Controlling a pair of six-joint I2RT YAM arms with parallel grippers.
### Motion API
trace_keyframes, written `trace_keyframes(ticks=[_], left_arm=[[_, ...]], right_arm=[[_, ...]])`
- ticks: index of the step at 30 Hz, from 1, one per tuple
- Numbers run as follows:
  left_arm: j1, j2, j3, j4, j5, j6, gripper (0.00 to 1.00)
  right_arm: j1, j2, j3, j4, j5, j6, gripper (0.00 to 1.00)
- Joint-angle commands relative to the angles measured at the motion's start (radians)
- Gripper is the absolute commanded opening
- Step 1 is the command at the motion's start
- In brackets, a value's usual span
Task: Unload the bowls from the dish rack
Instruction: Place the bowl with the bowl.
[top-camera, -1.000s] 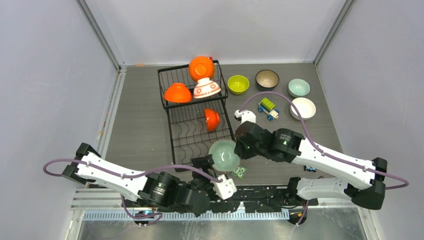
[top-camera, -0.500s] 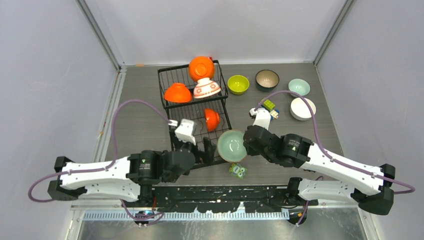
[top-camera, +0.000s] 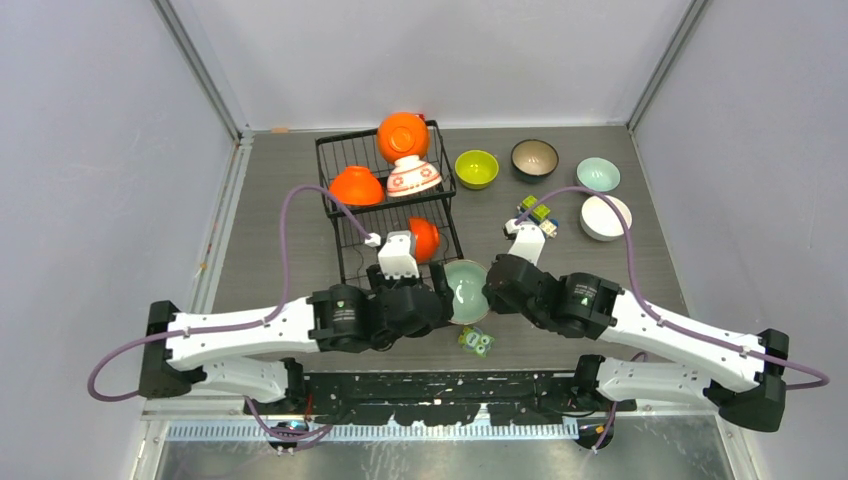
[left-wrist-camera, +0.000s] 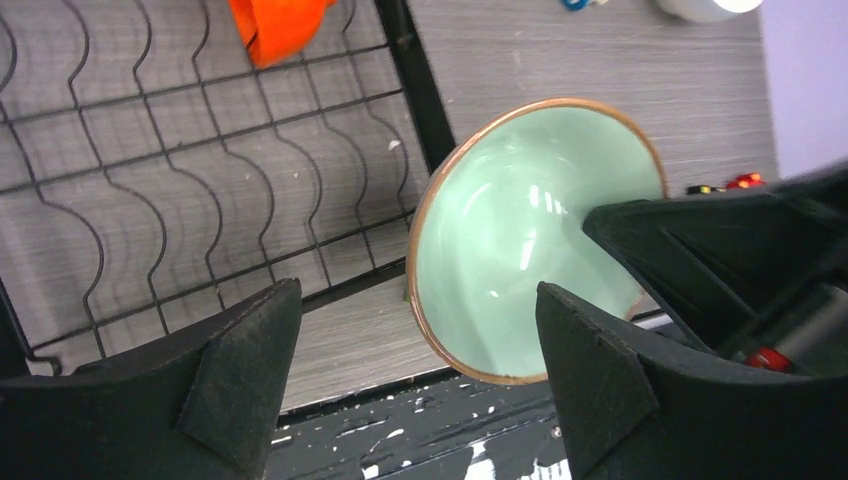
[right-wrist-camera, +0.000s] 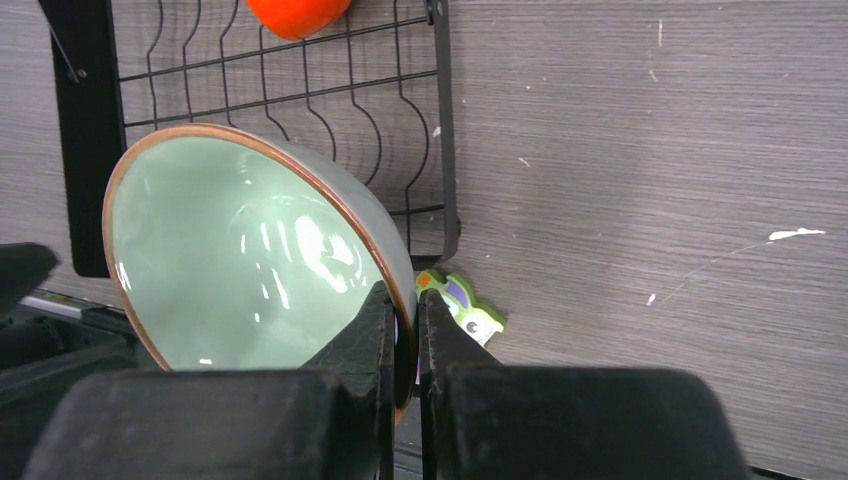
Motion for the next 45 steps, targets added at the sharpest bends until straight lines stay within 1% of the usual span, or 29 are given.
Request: trace_keyframes(ticks=[1,5,10,12,17,18,21,27,28,29,30,34,36,40,45], left_arm=[[0.051,0.040,0.027,-0.059,0.044,-0.087,0.84],[0.078,0.066,0.041,-0.081,0.049,-0.102,0.74],[0.089,0.093,0.043,-0.086,0.054,-0.112,0.63],[0.091,0.104,0.043,-0.079,0.062,-0.112,0.57],[0.090,0.101,0.021,-0.027,0.082,-0.094,0.47],[0.090,0.098,0.018,-0.021,0.083,-0.092,0.44],[0.090,0.090,0.009,-0.006,0.083,-0.081,0.29],[0.091,0.073,-0.019,0.041,0.100,-0.057,0.10],[0.091,0.072,-0.021,0.043,0.101,-0.057,0.04],[0.091,0.071,-0.023,0.044,0.102,-0.055,0.01],[0.091,0.069,-0.024,0.045,0.104,-0.055,0.00],[0.090,0.052,-0.043,0.059,0.104,-0.052,0.00],[0.091,0.043,-0.049,0.061,0.103,-0.056,0.00],[0.091,0.039,-0.051,0.062,0.105,-0.059,0.00],[0.091,0.039,-0.057,0.073,0.115,-0.070,0.00]], right_arm=[[0.000,0.007,0.011,0.125,0.001,0.081,0.01],[0.002,0.008,0.013,0.120,-0.004,0.092,0.01],[0.001,0.018,0.016,0.115,-0.012,0.106,0.01],[0.001,0.021,0.013,0.123,-0.019,0.114,0.01],[0.002,0.026,0.011,0.140,-0.036,0.121,0.01],[0.002,0.027,0.012,0.140,-0.037,0.121,0.01],[0.001,0.031,0.014,0.141,-0.041,0.120,0.01],[0.002,0.038,0.015,0.142,-0.052,0.114,0.01],[0.001,0.038,0.013,0.142,-0.055,0.112,0.01],[0.002,0.039,0.013,0.142,-0.058,0.108,0.02],[0.000,0.038,0.015,0.141,-0.067,0.103,0.07],[0.001,0.040,0.041,0.093,-0.065,0.064,0.36],[0.001,0.039,0.056,0.054,-0.043,0.050,0.44],[0.000,0.040,0.080,0.010,-0.025,0.014,0.52],[0.001,0.082,0.107,-0.012,-0.035,-0.026,0.53]])
